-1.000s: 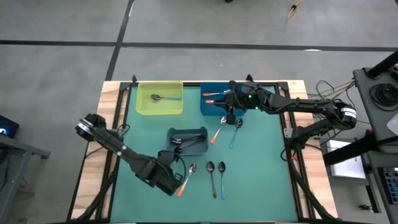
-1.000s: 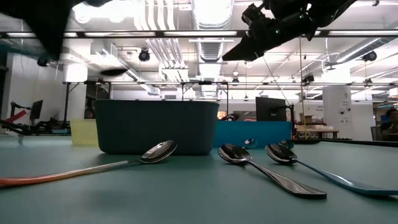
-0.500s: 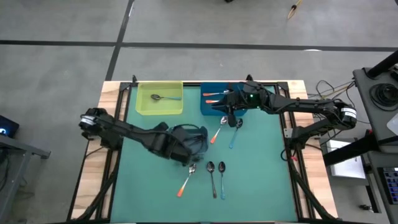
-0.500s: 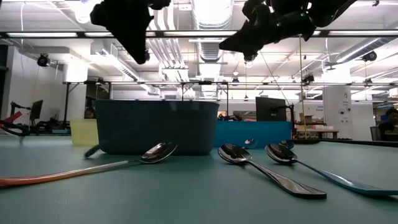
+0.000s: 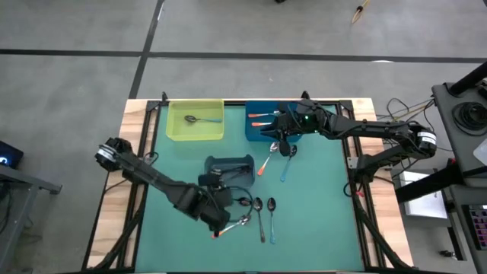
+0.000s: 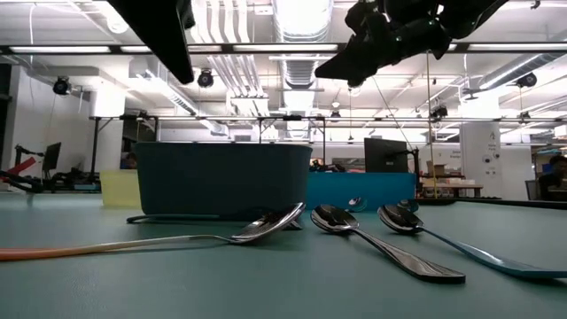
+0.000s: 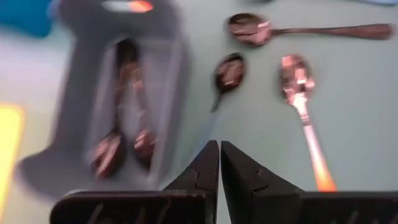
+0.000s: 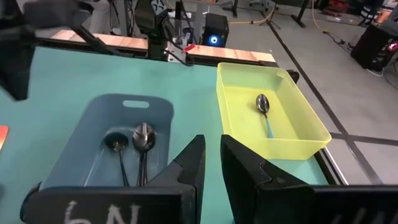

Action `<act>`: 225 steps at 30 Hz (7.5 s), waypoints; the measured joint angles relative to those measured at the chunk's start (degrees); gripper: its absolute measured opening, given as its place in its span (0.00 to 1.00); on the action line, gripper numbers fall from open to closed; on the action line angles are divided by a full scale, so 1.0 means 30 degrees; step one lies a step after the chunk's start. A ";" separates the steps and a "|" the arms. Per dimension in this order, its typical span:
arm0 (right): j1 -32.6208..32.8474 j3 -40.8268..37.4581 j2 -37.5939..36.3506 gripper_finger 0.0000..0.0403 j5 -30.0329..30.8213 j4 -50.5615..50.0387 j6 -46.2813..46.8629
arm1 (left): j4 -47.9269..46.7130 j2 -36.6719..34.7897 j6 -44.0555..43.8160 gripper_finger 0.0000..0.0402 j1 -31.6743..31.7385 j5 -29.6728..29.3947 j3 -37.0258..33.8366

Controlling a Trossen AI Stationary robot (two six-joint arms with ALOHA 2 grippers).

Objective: Sort silverware by color (type)
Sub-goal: Put the blue spoon into the green bin

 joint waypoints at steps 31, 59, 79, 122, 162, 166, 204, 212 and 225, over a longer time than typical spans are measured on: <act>0.0000 0.0000 -0.0138 0.11 0.0019 -0.0421 -0.0321 | 1.0211 0.4011 0.0727 0.18 -0.0070 -0.2660 -0.5085; 0.0000 0.0000 -0.0131 0.11 0.0022 -0.0518 -0.0350 | 0.9226 0.4807 0.0384 0.33 0.0167 -0.3369 -0.4515; 0.0000 0.0000 -0.0109 0.11 0.0022 -0.0516 -0.0437 | 1.0622 0.4638 0.0158 0.03 0.0163 -0.1787 -0.5172; 0.0219 0.0000 -0.0109 0.11 -0.0007 0.0569 -0.0270 | 1.6785 -0.6863 1.1330 0.00 0.4293 -0.7859 -0.5573; 0.3067 0.6962 0.8719 0.27 1.0370 0.9285 -0.1953 | 4.4148 -0.7312 1.6452 0.00 1.3816 0.1235 -1.7062; 0.3011 0.7726 0.9091 0.35 1.1494 0.8469 -0.2009 | 4.4323 -0.7468 1.6603 0.00 1.3819 0.1248 -1.7092; 0.2885 0.8819 0.9620 0.03 1.0036 0.8648 -0.3304 | 4.4003 -0.7501 1.4624 0.06 1.3831 0.1847 -1.7055; 0.2689 0.9760 0.9573 0.02 1.0534 0.6368 -0.3293 | 4.2444 -0.8504 1.4870 0.26 1.3901 0.1717 -1.7062; 0.0822 1.4359 0.9829 0.02 0.9884 -0.1705 -0.2419 | 3.7533 -1.4758 1.6999 0.39 1.3911 0.0584 -1.9076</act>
